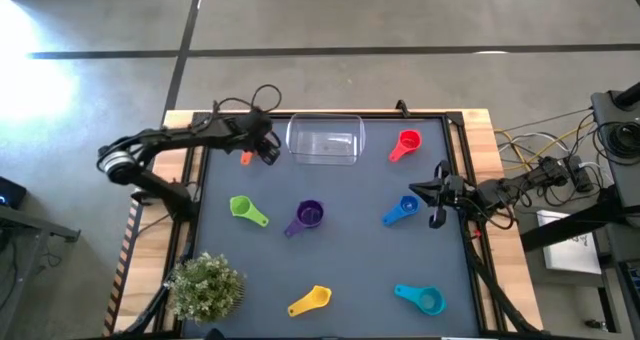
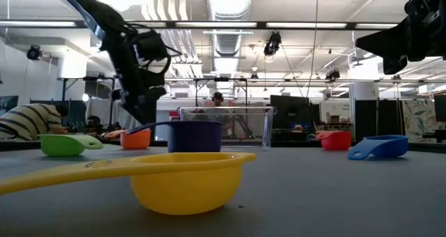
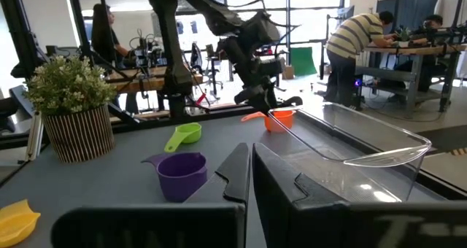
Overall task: Nest measuring cups in basket
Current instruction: Stack the orange measuring cup on top of the purple measuring cup
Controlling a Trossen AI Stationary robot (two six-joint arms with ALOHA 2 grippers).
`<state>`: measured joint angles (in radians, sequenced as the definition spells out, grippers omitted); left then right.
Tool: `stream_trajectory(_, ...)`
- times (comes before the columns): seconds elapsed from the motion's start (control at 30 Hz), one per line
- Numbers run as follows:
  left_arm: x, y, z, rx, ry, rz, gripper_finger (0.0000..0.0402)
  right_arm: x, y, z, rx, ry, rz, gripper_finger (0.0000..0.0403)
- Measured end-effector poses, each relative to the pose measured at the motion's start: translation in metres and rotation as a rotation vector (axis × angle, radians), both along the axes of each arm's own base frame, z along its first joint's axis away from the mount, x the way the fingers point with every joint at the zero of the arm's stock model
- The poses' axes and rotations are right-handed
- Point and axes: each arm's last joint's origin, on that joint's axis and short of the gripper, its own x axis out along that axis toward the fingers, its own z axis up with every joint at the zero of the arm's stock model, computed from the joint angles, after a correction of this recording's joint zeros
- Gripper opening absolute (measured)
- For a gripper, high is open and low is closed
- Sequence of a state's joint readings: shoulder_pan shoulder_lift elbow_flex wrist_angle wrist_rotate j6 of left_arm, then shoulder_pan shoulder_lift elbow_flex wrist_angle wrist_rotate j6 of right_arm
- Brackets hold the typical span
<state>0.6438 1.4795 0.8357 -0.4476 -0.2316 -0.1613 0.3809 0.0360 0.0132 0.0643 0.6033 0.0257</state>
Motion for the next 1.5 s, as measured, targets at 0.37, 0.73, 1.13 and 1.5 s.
stream_trajectory(0.37,0.000,0.012,-0.007,-0.020,0.094,0.055,0.0171,0.000,0.000,0.000,0.000,0.000,0.000,0.0009)
stream_trajectory(0.73,0.000,0.015,-0.020,-0.051,0.133,0.061,0.0150,0.000,0.000,0.000,0.000,0.000,0.000,0.0009)
stream_trajectory(1.13,-0.005,0.011,-0.010,0.001,0.199,-0.017,0.0011,0.000,0.000,0.000,0.000,-0.001,0.000,0.0009)
stream_trajectory(1.5,-0.014,-0.050,0.060,0.064,-0.034,-0.214,0.0002,0.000,0.000,0.000,0.000,0.000,0.000,0.0009)
